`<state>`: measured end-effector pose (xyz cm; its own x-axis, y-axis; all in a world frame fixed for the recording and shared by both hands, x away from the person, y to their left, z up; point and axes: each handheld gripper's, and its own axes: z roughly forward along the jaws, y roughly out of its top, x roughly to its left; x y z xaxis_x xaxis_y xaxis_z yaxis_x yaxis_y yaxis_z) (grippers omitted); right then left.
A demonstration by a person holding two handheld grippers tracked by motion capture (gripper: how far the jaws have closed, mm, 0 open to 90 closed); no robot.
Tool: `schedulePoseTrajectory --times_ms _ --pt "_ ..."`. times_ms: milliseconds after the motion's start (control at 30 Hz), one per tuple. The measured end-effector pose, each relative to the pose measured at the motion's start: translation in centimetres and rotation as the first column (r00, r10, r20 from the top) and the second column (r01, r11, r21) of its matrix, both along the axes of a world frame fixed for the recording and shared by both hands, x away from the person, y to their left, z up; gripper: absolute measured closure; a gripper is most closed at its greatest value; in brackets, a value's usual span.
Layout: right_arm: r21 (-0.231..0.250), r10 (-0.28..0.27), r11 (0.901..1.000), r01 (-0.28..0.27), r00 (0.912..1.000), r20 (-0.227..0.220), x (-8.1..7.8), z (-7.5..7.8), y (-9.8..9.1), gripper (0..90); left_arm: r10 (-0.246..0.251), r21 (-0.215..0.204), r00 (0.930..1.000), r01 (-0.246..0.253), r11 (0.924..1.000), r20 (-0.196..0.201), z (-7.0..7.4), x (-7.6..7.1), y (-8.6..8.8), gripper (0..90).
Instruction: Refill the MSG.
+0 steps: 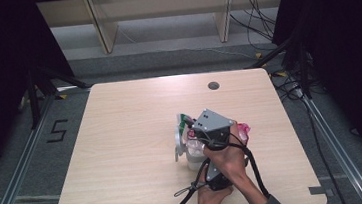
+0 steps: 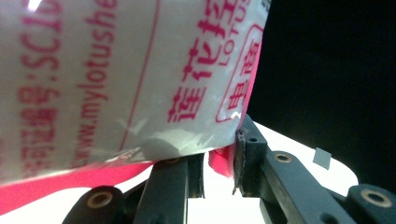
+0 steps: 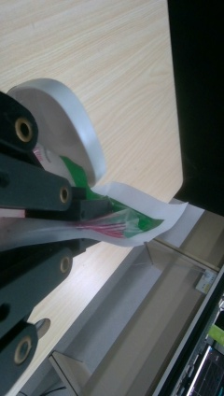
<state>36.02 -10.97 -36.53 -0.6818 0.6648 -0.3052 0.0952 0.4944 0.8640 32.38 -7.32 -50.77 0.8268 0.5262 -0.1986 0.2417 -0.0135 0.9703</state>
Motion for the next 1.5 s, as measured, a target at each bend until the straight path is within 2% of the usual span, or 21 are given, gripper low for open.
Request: schedulePoseTrajectory --times_ms 67,133,200,233,267,300,333,400,433,467,500,567,633,867,933,967,1067,1167,1300,1367,1500 --pt "0.000 -0.004 1.0000 0.004 1.0000 -0.009 0.06 -0.18 0.06 89.9 0.013 0.005 0.9999 -0.013 0.9999 -0.002 -0.06 0.03 -0.08 76.2" --pt "0.006 -0.004 1.0000 0.004 0.9999 -0.010 -0.05 -0.09 0.04 89.9 -0.005 0.013 1.0000 0.005 0.9999 -0.002 0.10 -0.02 0.11 76.2" --pt "0.005 0.001 1.0000 -0.001 1.0000 0.000 -0.04 0.04 -0.03 89.9 0.012 0.007 0.9999 -0.012 0.9999 0.004 0.07 -0.02 -0.03 76.2" --pt "0.006 0.002 1.0000 -0.002 1.0000 0.002 -0.03 0.07 -0.09 89.9 -0.005 0.025 1.0000 0.005 0.9997 0.000 0.11 0.03 0.14 76.2" --pt "0.008 0.000 1.0000 0.000 1.0000 -0.005 0.00 0.00 -0.06 89.9 0.051 -0.012 0.9986 -0.052 0.9986 -0.014 0.03 -0.24 -0.01 76.2" --pt "0.001 0.003 1.0000 -0.003 1.0000 -0.003 0.04 -0.04 -0.04 89.9 0.025 -0.010 0.9997 -0.025 0.9996 -0.004 0.02 -0.08 -0.08 76.2" --pt "-0.001 0.000 1.0000 0.000 1.0000 -0.003 0.04 -0.07 0.01 89.9 0.002 0.020 1.0000 -0.003 0.9998 0.006 0.01 0.05 0.05 76.1" --pt "-0.001 -0.001 1.0000 0.001 1.0000 -0.005 0.02 -0.08 0.03 89.9 -0.009 0.031 1.0000 0.009 0.9995 0.000 0.08 0.03 0.20 76.2" --pt "0.002 0.002 1.0000 -0.002 1.0000 -0.003 0.01 -0.03 -0.01 89.9 0.054 0.001 0.9985 -0.054 0.9986 -0.009 0.09 -0.31 0.05 76.2" --pt "0.007 0.003 1.0000 -0.003 1.0000 -0.005 -0.06 0.04 -0.02 89.9 0.059 -0.014 0.9982 -0.060 0.9981 -0.011 0.13 -0.36 -0.04 76.2" --pt "0.005 0.006 1.0000 -0.006 1.0000 -0.004 -0.08 0.11 -0.03 89.9 0.024 -0.011 0.9997 -0.024 0.9996 0.000 0.13 -0.17 -0.07 76.2" --pt "-0.005 -0.001 1.0000 0.001 1.0000 -0.001 0.00 -0.09 0.06 89.9 -0.006 0.023 1.0000 0.006 0.9997 -0.003 0.11 -0.01 0.11 76.2" --pt "-0.001 0.000 1.0000 0.000 1.0000 -0.008 0.00 -0.08 0.04 89.9 0.009 0.005 1.0000 -0.009 0.9999 0.002 0.06 -0.05 -0.03 76.2" --pt "0.000 0.003 1.0000 -0.003 1.0000 -0.004 -0.06 -0.01 0.09 89.9 0.011 0.000 0.9999 -0.011 0.9999 0.003 0.04 -0.01 -0.08 76.2" --pt "-0.003 0.001 1.0000 -0.001 1.0000 -0.008 -0.13 -0.07 0.15 89.9 -0.006 0.016 1.0000 0.006 0.9999 0.001 0.08 0.03 0.08 76.2" --pt "-0.009 0.004 0.9999 -0.004 1.0000 -0.003 -0.15 -0.08 0.22 89.9 0.007 0.001 1.0000 -0.007 1.0000 0.004 0.04 0.02 -0.05 76.3" --pt "0.006 -0.002 1.0000 0.002 0.9999 -0.012 -0.29 0.03 0.21 89.9 0.009 0.004 0.9999 -0.009 1.0000 0.006 0.03 0.01 -0.03 76.3" --pt "-0.009 0.004 1.0000 -0.004 0.9999 -0.009 -0.23 -0.11 0.34 89.9 -0.006 0.022 1.0000 0.006 0.9997 0.004 0.07 -0.02 0.18 76.2" --pt "-0.015 0.010 0.9998 -0.010 0.9999 -0.002 -0.21 -0.07 0.32 89.8 0.002 -0.004 1.0000 -0.002 1.0000 0.007 0.00 -0.04 0.03 76.2" --pt "-0.007 0.009 0.9999 -0.009 1.0000 0.000 -0.20 0.05 0.22 89.8 0.001 0.012 1.0000 -0.001 0.9999 0.002 0.07 -0.04 0.09 76.2" --pt "-0.004 -0.002 1.0000 0.001 0.9998 -0.020 -0.18 -0.19 0.28 89.8 0.001 0.002 1.0000 -0.001 1.0000 0.008 -0.03 -0.06 0.05 76.1"
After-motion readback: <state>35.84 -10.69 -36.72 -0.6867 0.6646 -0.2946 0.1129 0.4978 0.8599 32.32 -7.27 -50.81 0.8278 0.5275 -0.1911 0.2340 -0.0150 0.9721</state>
